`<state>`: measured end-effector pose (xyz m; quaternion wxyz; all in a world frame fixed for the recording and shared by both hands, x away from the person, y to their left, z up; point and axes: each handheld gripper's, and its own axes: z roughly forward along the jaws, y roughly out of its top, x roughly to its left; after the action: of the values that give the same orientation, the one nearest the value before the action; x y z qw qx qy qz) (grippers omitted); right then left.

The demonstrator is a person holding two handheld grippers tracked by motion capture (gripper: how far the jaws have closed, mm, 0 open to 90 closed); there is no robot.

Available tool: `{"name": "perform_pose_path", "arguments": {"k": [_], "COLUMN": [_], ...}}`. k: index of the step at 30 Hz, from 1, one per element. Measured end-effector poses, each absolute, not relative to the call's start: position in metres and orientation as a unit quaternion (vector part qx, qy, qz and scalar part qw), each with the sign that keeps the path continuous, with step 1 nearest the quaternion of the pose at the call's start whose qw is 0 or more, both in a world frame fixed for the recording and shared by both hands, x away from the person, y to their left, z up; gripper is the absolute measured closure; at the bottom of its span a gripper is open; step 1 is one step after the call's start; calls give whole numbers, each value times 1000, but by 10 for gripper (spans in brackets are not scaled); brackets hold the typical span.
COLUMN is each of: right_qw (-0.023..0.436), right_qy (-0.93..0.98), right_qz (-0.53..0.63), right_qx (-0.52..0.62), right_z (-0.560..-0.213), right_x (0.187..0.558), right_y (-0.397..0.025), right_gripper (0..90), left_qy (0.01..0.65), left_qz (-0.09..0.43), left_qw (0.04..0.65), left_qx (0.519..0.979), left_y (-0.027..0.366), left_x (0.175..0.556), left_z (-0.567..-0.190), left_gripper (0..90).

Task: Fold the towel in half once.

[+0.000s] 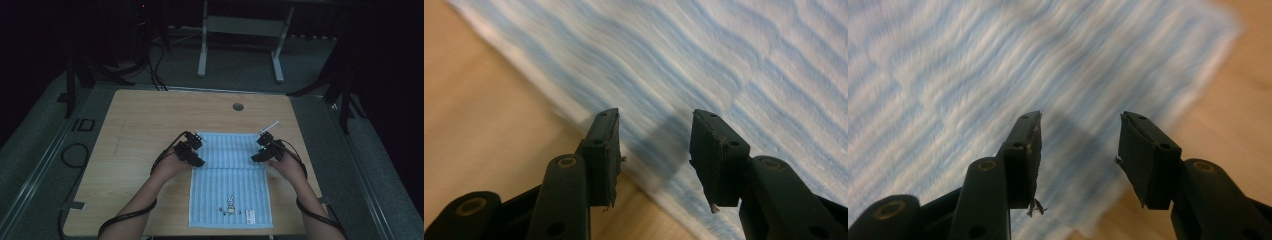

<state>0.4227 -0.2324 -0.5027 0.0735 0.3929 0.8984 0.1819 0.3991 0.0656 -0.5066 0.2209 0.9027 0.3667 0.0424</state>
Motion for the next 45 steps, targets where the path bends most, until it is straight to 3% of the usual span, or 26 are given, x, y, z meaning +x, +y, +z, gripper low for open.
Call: {"name": "perform_pose_path", "arguments": {"k": [5,8,13,18,29,32,35,38,45], "right_qw": [92,97,93,82,66,79,76,89,108], "right_qy": [890,880,869,855,854,865,878,891,888], "right_qz": [194,197,185,179,154,143,124,92,118], "right_qx": [403,422,450,479,493,474,456,436,430], "right_z": [-485,-477,-485,-498,-520,-521,-519,-515,-480], "right_x": [433,455,486,503,518,517,516,514,506], "right_y": [-238,-242,-240,-244,-244,-238,-229,-222,-226], "right_gripper": [517,519,513,527,588,680,829,840,842], "left_qy": [401,427,439,452,441,436,425,423,418], "left_qz": [57,60,65,80,84,80,68,77,86], "left_qw": [225,226,223,194,194,196,191,185,220], "left_qx": [886,873,868,867,872,875,882,884,877], "left_y": [75,78,72,63,56,53,49,45,53], "left_x": [423,444,467,483,488,489,489,487,479], "left_z": [-493,-493,-501,-515,-528,-527,-525,-521,-498], "left_gripper": [541,475,419,425,545,598,757,845,865]}}
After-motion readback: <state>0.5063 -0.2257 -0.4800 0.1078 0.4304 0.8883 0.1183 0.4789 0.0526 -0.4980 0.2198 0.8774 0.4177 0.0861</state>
